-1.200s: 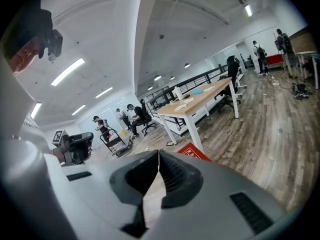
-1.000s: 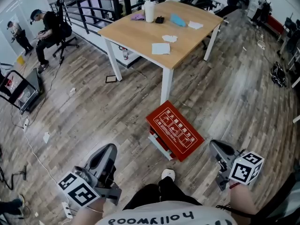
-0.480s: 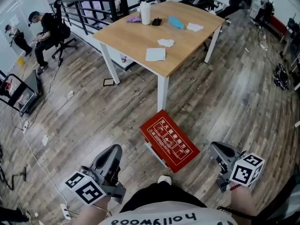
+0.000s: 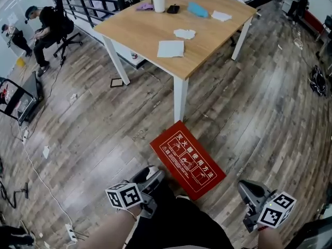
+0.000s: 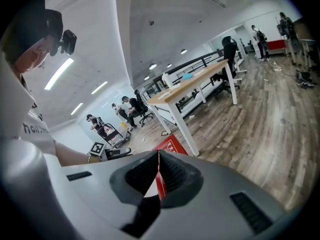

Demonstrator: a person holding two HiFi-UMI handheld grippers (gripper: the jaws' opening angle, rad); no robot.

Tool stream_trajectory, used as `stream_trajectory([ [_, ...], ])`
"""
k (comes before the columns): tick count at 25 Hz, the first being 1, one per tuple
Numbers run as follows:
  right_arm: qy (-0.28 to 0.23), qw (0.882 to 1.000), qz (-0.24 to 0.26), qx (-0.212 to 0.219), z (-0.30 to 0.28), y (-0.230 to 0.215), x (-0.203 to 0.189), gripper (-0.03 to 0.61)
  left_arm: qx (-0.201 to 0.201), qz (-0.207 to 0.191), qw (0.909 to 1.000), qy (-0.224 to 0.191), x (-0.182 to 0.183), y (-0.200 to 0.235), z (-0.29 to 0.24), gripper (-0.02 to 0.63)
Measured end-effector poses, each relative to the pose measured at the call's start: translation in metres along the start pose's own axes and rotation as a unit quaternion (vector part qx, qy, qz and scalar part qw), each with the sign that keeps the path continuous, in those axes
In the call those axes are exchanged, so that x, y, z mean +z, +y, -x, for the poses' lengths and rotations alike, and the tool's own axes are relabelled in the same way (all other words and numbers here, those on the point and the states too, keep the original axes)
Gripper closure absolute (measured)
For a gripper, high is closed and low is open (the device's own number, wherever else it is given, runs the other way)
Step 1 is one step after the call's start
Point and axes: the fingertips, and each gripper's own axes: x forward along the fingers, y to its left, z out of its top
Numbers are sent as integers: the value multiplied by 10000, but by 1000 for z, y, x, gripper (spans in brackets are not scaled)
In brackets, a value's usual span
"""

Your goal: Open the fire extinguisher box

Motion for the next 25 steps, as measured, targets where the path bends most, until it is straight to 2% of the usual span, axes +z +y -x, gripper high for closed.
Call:
stream_trajectory([
  [2, 105, 9996, -207, -179, -4, -14, -19, 568, 12, 388, 9981, 480, -28, 24, -26, 258],
  [4, 143, 9986, -420, -305, -6, -22, -32, 568, 36, 547, 9937, 975, -54, 43, -50, 258],
  [7, 221, 9977, -506, -389, -8, -27, -44, 568, 111, 771, 9885, 1295, -76, 73, -75, 258],
  [10, 335, 9976, -385, -475, -9, -29, -53, 568, 83, 839, 9861, 1430, -85, 93, -93, 258],
  [14, 545, 9956, -330, -680, -5, -33, -70, 568, -94, 1136, 9843, 1350, -87, 98, -109, 258],
  [19, 543, 9942, -526, -763, -8, -41, -76, 568, -589, 1058, 9818, 1466, -89, 80, -124, 262],
  [22, 478, 9945, -520, -767, -9, -44, -70, 568, -437, 1068, 9822, 1479, -91, 85, -126, 354],
  [25, 484, 9951, -434, -741, -8, -44, -68, 568, -536, 1319, 9809, 1328, -86, 84, -123, 376],
])
